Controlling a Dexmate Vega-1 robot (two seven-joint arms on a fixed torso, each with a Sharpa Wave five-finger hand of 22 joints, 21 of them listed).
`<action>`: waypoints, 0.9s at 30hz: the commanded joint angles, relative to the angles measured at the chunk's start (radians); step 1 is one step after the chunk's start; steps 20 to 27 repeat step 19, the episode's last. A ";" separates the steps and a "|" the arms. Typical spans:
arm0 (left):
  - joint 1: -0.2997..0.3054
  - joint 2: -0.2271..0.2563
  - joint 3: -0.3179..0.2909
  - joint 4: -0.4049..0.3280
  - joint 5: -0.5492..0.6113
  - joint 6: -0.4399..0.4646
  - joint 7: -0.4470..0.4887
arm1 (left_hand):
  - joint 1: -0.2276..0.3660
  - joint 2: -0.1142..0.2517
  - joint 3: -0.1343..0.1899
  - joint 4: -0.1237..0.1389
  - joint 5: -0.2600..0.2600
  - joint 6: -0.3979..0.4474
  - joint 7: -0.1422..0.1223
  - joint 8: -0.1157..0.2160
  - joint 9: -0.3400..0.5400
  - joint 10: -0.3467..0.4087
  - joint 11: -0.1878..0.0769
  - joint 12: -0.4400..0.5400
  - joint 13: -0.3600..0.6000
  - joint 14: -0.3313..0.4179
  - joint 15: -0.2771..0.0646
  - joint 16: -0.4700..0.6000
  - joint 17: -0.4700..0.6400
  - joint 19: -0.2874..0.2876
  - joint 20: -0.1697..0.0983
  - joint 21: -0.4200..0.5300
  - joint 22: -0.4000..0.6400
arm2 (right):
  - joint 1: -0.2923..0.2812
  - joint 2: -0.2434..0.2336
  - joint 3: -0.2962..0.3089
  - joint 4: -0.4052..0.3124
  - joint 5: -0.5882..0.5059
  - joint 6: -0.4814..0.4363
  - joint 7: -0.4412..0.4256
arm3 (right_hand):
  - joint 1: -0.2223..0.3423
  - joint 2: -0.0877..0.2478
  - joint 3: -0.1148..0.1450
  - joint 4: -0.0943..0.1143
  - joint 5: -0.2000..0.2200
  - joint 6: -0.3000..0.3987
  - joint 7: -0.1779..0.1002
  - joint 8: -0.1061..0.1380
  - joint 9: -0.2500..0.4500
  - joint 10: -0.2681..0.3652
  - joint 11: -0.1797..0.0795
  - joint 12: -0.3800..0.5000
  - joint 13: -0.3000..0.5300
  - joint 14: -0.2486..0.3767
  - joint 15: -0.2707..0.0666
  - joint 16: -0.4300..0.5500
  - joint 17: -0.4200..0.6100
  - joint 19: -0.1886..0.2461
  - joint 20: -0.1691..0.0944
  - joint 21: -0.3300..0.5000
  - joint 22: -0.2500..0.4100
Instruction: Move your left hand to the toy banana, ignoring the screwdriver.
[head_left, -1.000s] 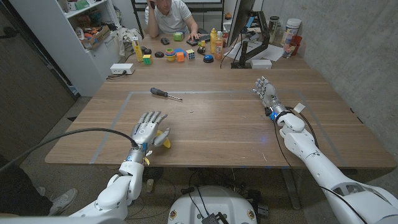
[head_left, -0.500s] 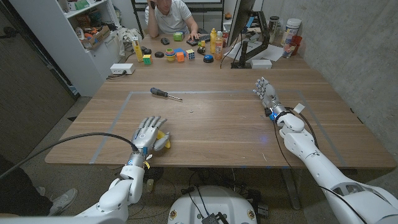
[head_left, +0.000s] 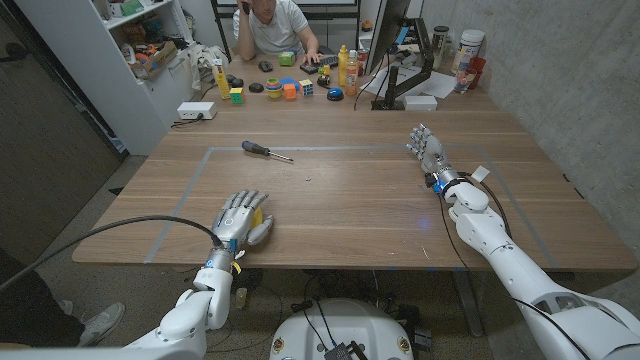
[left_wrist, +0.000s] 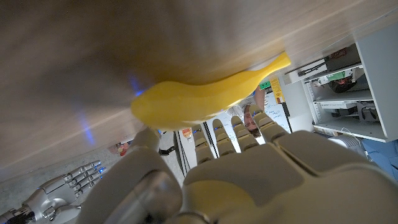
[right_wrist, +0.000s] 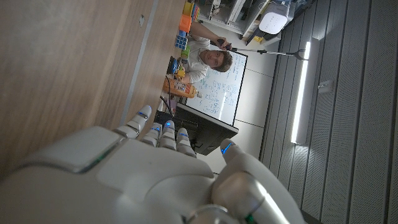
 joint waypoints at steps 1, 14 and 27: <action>-0.002 0.013 0.006 -0.008 -0.006 -0.002 0.004 | -0.003 0.005 0.004 0.006 -0.003 -0.012 -0.004 -0.002 0.002 0.001 0.000 0.004 0.001 -0.006 -0.022 0.003 0.003 0.005 -0.007 0.009 0.002 | -0.006 0.000 0.004 -0.002 0.004 0.004 0.003 | 0.001 0.090 -0.001 -0.002 0.001 -0.006 -0.001 0.006 0.002 -0.002 0.010 0.007 0.005 -0.003 -0.032 0.004 0.003 -0.002 -0.108 -0.003 0.001; -0.009 0.012 0.009 -0.014 -0.013 -0.005 -0.001 | -0.009 0.009 0.003 0.011 -0.004 -0.017 -0.004 -0.006 0.003 -0.003 -0.001 0.002 0.001 -0.008 -0.026 0.002 0.003 0.005 -0.011 0.009 0.002 | -0.016 -0.002 0.004 -0.012 0.004 0.010 0.005 | 0.002 0.090 -0.002 -0.003 0.001 -0.007 -0.001 0.006 0.002 -0.003 0.011 0.006 0.005 -0.003 -0.033 0.004 0.002 -0.003 -0.108 -0.008 0.001; -0.010 0.013 0.005 -0.020 -0.015 -0.011 0.004 | -0.012 0.011 0.003 0.013 -0.005 -0.020 -0.004 -0.008 0.003 -0.004 -0.002 0.002 0.001 -0.009 -0.025 0.002 0.003 0.004 -0.011 0.008 0.002 | -0.030 -0.004 0.009 -0.022 0.009 0.004 0.000 | 0.002 0.090 -0.002 -0.003 0.001 -0.008 0.000 0.006 0.002 -0.003 0.011 0.006 0.005 -0.003 -0.031 0.004 0.002 -0.003 -0.107 -0.009 0.001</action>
